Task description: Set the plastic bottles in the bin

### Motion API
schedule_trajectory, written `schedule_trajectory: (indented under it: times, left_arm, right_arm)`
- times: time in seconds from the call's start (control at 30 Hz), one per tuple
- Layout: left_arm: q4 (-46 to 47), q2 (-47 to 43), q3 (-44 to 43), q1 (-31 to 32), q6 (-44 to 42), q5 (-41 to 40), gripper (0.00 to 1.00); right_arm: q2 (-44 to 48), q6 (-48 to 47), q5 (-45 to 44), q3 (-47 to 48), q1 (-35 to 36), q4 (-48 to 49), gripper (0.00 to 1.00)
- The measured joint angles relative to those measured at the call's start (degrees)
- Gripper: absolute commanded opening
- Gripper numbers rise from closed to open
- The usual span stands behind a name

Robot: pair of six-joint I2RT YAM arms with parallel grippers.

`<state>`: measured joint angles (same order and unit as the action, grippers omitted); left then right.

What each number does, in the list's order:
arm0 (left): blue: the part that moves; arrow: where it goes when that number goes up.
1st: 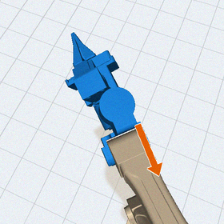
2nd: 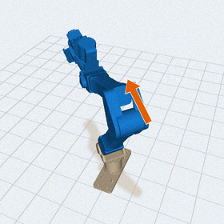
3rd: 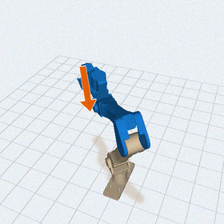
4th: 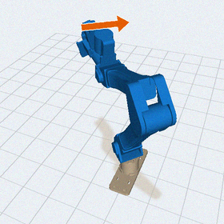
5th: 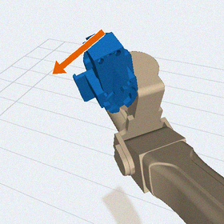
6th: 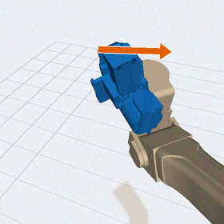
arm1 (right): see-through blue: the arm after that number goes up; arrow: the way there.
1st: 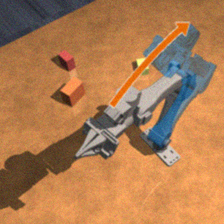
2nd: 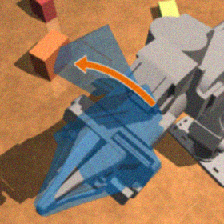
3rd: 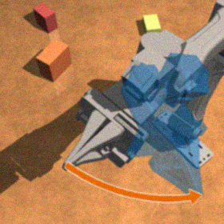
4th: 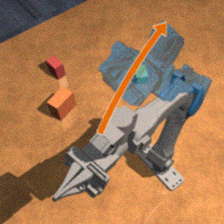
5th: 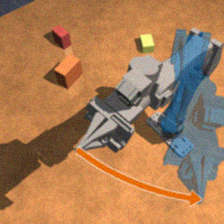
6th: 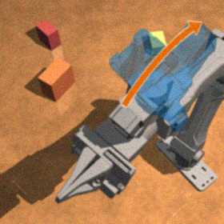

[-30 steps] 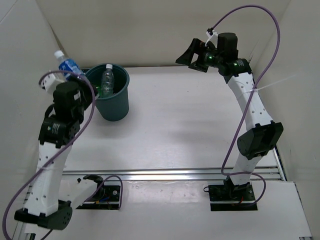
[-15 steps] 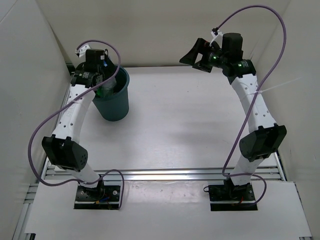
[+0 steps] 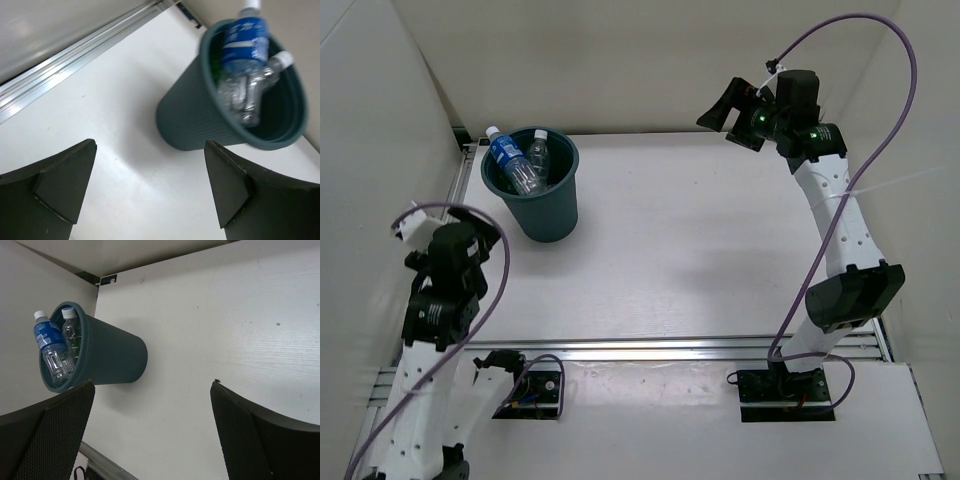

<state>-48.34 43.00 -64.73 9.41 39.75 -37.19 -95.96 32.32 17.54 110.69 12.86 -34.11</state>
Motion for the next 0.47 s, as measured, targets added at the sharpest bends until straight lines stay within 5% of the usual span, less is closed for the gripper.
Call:
schedule_trajectory:
  times: [0.17, 0.47]
  left_arm:
    - [-6.10, -9.16, 6.51, -0.09, 3.69, -1.90, 1.00]
    - [-13.57, -10.49, 6.64, -0.09, 5.31, -6.36, 1.00]
  right_arm:
    - [-0.46, 1.07, -2.29, 0.48, -0.07, -2.38, 1.00]
    - [-5.01, 5.99, -4.02, 1.57, -1.84, -7.93, 1.00]
